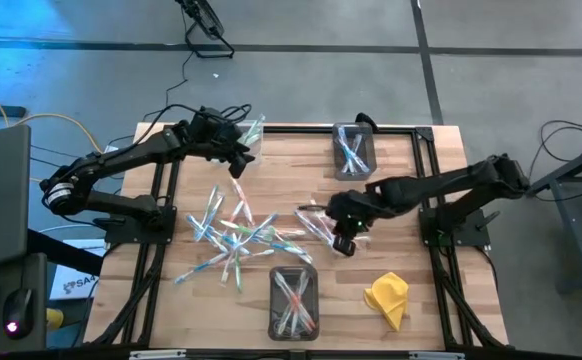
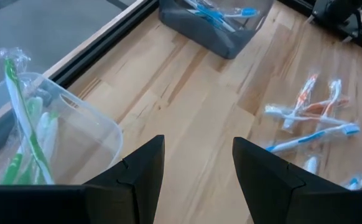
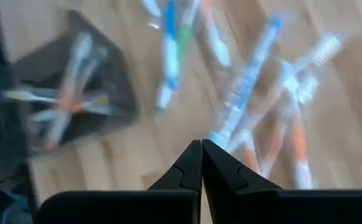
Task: Pick & Place Toothbrushes
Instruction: Put the blue toothbrush into the top black bin
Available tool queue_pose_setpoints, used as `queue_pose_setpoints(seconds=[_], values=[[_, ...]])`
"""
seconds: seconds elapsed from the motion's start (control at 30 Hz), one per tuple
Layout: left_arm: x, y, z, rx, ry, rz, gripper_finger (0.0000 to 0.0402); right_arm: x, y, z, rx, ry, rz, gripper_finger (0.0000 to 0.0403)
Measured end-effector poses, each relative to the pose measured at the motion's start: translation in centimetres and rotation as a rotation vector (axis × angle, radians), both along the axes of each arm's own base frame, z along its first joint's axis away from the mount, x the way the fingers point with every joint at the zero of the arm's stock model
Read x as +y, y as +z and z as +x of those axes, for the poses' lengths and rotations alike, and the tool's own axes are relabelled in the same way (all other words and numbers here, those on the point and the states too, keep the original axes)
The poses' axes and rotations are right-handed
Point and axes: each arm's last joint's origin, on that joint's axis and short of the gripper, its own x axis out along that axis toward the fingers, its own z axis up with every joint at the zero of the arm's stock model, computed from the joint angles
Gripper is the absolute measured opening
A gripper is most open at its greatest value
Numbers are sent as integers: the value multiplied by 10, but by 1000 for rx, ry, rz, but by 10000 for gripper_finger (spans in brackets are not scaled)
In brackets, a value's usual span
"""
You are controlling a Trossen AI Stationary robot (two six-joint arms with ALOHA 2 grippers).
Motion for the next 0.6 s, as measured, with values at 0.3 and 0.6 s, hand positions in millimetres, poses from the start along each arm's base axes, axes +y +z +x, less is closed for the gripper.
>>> queue_pose_setpoints(seconds=[0.3,0.6], values=[[0,0,0,11,-26,36,187,-34,-27,-7,67,-269,99,2],[1,4,2,-20,-34,73,187,-34,-21,9,-109,-162,94,2]])
